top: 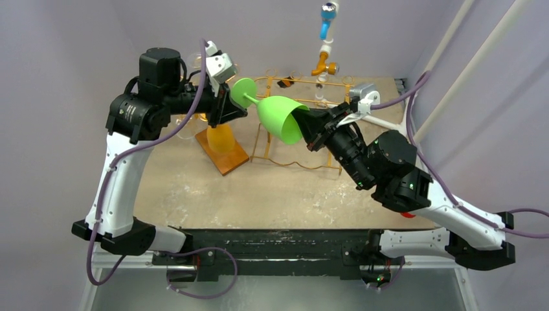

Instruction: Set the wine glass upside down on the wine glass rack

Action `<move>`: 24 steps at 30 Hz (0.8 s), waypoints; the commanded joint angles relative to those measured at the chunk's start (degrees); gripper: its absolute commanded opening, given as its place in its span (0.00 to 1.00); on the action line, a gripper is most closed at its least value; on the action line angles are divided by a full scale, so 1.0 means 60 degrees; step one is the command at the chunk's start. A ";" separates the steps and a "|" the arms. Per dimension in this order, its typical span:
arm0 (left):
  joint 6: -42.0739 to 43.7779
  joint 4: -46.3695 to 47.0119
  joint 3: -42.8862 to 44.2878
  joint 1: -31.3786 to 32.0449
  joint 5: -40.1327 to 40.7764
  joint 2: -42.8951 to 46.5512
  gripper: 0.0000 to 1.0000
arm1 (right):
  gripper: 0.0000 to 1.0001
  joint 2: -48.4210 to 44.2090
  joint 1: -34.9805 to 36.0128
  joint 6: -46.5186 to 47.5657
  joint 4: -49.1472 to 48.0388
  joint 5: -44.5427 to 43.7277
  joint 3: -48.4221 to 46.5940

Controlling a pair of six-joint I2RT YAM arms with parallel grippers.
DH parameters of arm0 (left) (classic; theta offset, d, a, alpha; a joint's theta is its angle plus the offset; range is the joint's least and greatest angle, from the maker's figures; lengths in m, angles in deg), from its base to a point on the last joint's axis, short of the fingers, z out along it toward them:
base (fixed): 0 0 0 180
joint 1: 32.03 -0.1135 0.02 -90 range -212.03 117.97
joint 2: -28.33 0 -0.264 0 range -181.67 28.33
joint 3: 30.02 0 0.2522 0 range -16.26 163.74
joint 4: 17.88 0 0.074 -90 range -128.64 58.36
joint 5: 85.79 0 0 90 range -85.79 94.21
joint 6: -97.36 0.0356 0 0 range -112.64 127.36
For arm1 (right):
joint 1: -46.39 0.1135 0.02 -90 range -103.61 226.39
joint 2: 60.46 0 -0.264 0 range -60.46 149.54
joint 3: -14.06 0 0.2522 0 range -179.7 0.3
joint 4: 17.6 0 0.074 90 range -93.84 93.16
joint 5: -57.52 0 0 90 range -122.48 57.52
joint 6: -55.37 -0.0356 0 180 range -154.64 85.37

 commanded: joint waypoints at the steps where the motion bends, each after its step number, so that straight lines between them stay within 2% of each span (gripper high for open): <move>1: -0.0039 0.1149 0.0312 -0.0059 -0.0145 -0.0006 0.10 | 0.00 0.0055 0.0202 -0.0247 0.0200 0.1226 0.0392; 5: 0.0004 0.1282 0.0326 -0.0059 0.0036 0.0036 0.15 | 0.00 0.0170 0.0210 -0.0307 0.0262 0.1418 0.0539; 6: 0.0111 0.1287 0.0304 -0.0059 0.0042 0.0038 0.11 | 0.03 0.0165 0.0206 -0.0325 0.0250 0.1431 0.0595; 7: 0.0267 0.1240 0.0319 -0.0059 0.0028 0.0038 0.02 | 0.09 0.0143 0.0209 -0.0338 0.0270 0.1438 0.0659; 8: 0.0508 0.1163 0.0358 -0.0059 -0.0005 0.0021 0.00 | 0.16 0.0097 0.0210 -0.0353 0.0289 0.1441 0.0720; 9: 0.0875 0.1028 0.0351 -0.0059 -0.0034 0.0034 0.00 | 0.27 0.0043 0.0210 -0.0380 0.0313 0.1410 0.0808; 10: 0.1252 0.1019 0.0301 -0.0059 0.0035 0.0114 0.00 | 0.45 -0.0012 0.0210 -0.0419 0.0404 0.1349 0.0870; 12: 0.1887 0.1318 0.0057 -0.0059 0.0478 0.0412 0.00 | 0.62 -0.0187 0.0210 -0.0512 0.0647 0.1344 0.0949; 15: 0.3164 0.1781 -0.0159 -0.0059 0.1345 0.0805 0.00 | 0.97 -0.0494 0.0221 -0.0586 0.1277 0.1591 0.0829; 24: 0.6528 0.2503 -0.0422 -0.0059 0.2749 0.1388 0.00 | 0.99 -0.0998 0.0198 -0.0571 0.4706 0.4354 -0.0664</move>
